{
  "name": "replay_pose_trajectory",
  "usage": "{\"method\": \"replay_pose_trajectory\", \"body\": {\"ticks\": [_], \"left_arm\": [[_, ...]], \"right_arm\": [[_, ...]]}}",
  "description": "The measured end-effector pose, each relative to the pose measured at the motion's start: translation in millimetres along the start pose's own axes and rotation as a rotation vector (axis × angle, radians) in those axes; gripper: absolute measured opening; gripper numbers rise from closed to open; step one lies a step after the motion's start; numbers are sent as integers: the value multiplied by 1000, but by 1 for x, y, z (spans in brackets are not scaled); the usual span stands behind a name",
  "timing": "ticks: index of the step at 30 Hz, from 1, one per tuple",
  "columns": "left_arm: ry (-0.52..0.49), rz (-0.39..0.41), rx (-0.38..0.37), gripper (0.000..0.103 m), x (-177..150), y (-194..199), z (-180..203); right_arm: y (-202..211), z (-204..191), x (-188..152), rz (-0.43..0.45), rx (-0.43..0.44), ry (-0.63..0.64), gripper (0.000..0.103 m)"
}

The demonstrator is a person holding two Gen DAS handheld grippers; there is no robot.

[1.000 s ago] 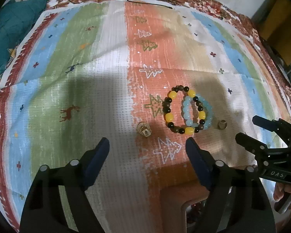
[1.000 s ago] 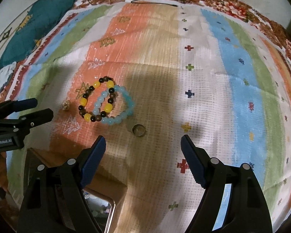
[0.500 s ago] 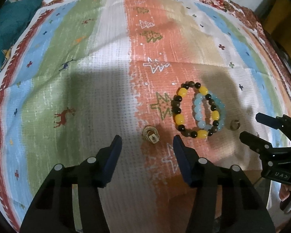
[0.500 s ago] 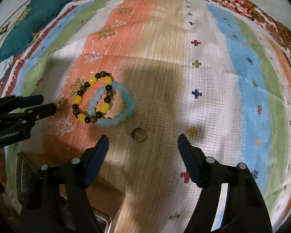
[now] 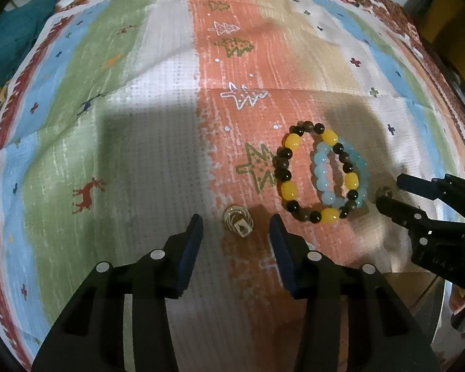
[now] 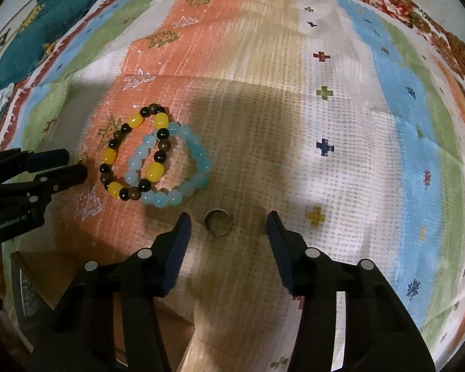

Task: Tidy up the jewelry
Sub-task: 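Grasp the small gold charm with the left tool while the right tool grasps the silver ring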

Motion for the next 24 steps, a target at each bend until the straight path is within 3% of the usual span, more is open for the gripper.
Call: {"method": "replay_pose_trajectory", "body": {"ticks": [2,6,9,24], "left_arm": [[5,0,6,35,3,-1,-2],[-9,1,41,28,2,-2,0],[0,0,56,19,3,-3,-3],[22,19,8,10,-1,10,-10]], "right_arm": [[-1,2,1,0,-4,-6,38],[-4,5,2,-6,-8,-12,32],[-4,7,2,-10,-10,-14,22],[9,6,0,26,27,-14,21]]}}
Point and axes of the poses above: each gripper's, at about its wrist camera, not at the fingertips, and y roughly against the way its jaws point, z to its right, x to its top, the point moved 5 cm from there along -y, roughly the way its jaws point, and after that the axes turned 13 degrees about -z, right-handed, at the moved point
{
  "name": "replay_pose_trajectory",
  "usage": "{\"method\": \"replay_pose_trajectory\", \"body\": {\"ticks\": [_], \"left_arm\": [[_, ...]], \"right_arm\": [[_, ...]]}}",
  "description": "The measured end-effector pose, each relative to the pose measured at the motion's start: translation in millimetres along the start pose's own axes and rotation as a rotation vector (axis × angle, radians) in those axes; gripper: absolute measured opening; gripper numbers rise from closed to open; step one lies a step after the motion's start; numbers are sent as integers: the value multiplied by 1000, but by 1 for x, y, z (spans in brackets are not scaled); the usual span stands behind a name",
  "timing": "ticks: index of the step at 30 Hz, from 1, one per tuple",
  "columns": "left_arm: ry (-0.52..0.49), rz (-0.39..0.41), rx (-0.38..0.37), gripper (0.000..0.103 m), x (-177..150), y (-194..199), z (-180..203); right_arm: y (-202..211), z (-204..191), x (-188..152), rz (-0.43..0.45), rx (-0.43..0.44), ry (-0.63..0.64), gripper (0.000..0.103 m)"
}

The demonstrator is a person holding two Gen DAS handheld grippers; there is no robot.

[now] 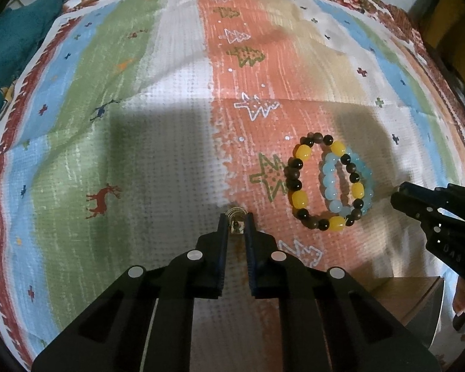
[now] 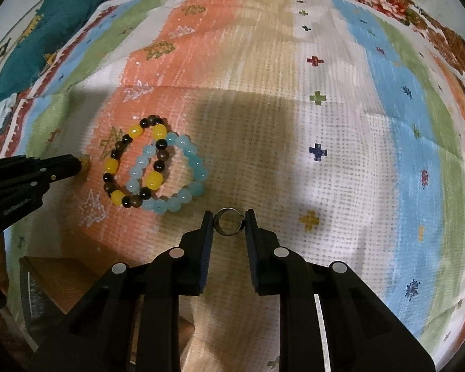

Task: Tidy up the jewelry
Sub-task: 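Grasp the small gold charm with the left tool while the right tool grasps the silver ring, then lift the held charm and ring and carry them over the silver tin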

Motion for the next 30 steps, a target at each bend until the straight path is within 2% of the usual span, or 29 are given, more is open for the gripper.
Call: {"method": "replay_pose_trajectory", "body": {"ticks": [19,23,30], "left_arm": [[17,56,-51,10,-7,28,5],[10,75,-66,10,-11,38,10],[-3,103,-83,10,-22,52,21]], "right_arm": [[19,-6,-10,45,6,5,21],[32,-6,-13,96,-17,-16,21],[47,-8,-24,131,-1,-13,21]]}}
Point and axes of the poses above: each gripper's, at about its wrist camera, not at the fingertips, and y roughly against the way its jaws point, z to its right, x to its top, the point moved 5 cm from there along -y, roughly the way its jaws point, and after that the axes turned 13 degrees about -z, right-handed, at the moved point
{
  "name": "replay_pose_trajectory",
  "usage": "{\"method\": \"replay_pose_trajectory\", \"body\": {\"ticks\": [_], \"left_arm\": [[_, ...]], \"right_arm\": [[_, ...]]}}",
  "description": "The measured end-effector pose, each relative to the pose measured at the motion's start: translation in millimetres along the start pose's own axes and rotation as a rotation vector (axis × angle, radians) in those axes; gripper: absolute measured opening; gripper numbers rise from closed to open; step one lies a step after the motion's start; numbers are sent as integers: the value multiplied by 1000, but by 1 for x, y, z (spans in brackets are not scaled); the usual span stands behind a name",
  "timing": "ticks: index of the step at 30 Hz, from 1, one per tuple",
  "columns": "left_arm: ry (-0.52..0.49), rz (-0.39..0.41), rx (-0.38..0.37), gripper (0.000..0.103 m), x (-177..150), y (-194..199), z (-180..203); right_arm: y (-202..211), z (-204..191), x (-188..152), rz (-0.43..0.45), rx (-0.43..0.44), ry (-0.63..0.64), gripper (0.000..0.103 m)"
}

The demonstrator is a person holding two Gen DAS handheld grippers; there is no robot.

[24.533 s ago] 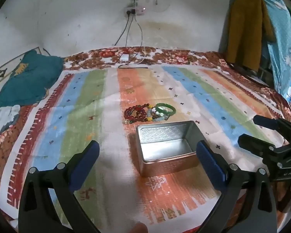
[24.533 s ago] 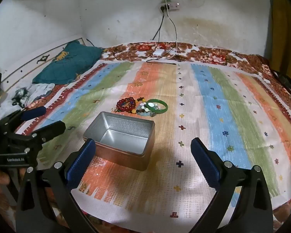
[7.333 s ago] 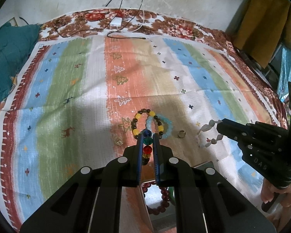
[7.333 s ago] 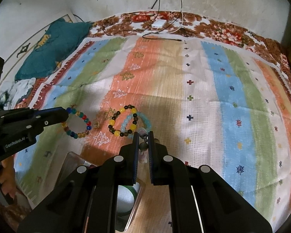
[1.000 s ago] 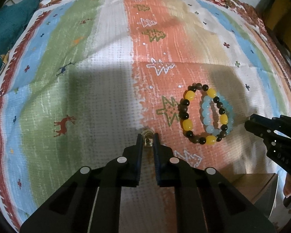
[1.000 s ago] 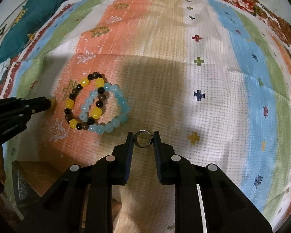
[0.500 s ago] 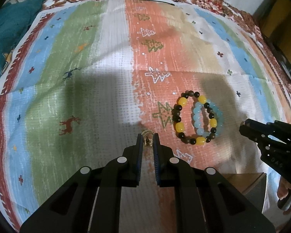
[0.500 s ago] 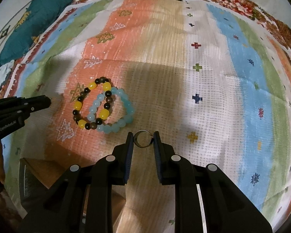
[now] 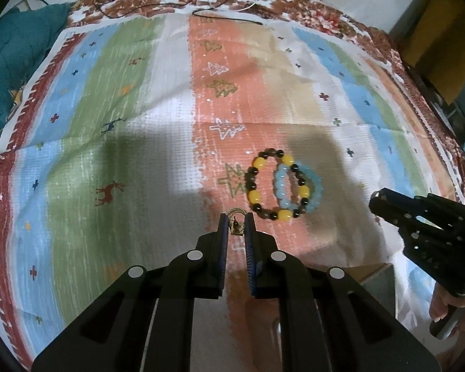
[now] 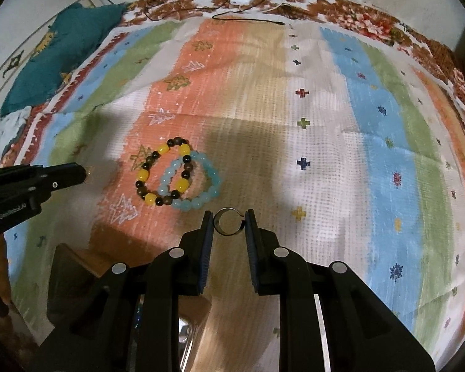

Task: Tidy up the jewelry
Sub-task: 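Lift the held charm and ring and carry them over the silver tin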

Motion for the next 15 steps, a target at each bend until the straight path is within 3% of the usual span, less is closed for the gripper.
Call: {"method": "replay_pose_trajectory", "body": {"ticks": [15], "left_arm": [[-25,49,-30,10,-18,25,20]], "right_arm": [[22,-7,-14,54,-8,6,21]]}}
Point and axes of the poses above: each gripper's, at about its wrist camera, not at the fingertips, and y roughly against the way its jaws point, z to its right, x to its top, the point moved 5 cm from there along -y, roughly the way its jaws point, and after that the axes turned 13 degrees about -z, right-handed, at the moved point
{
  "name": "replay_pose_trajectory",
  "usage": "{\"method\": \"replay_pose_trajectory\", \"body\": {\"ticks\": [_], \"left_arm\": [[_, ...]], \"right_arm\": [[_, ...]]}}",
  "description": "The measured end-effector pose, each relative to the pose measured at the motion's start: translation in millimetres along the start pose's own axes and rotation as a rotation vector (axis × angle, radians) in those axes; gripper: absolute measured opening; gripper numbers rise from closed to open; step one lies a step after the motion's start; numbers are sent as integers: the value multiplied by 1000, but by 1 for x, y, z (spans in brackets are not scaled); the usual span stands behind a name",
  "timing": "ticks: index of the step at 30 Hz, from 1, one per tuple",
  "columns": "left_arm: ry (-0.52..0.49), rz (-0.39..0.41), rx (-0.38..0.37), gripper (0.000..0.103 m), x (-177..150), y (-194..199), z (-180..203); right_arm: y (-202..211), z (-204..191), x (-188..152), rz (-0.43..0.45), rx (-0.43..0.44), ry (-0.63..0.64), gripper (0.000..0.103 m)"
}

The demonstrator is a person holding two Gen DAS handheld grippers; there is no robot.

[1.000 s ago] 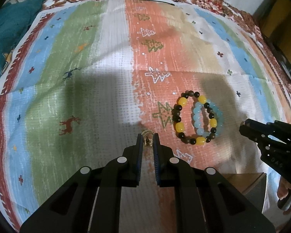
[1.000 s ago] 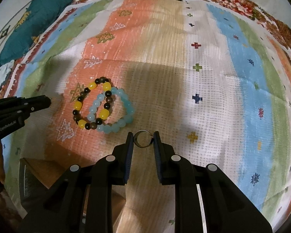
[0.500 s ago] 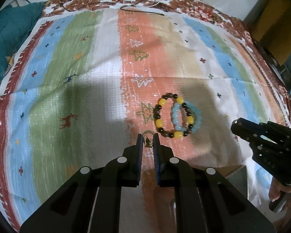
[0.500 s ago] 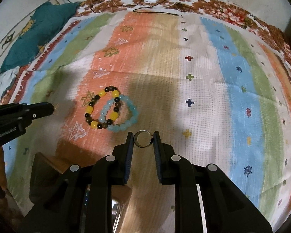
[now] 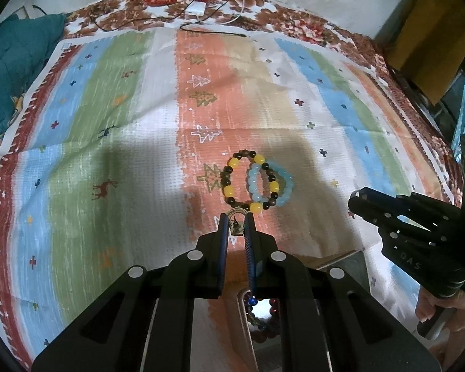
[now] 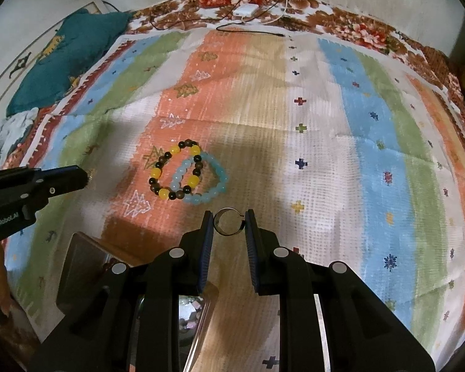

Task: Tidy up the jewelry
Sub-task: 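Lift the held charm and ring and carry them over the silver tin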

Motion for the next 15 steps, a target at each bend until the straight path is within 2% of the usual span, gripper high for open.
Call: {"method": "replay_pose_trajectory", "body": {"ticks": [15], "left_arm": [[-32,45,-31,10,-20,22,18]], "right_arm": [[24,-15,-16,46,30,34,21]]}}
Point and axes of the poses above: each gripper's, at about its wrist camera, not at the fingertips, and y roughly against the way its jaws point, z to its right, x to its top, the point moved 5 cm from there along -y, roughly the way its jaws point, and after that the axes turned 13 degrees about -z, right-handed, at the moved point
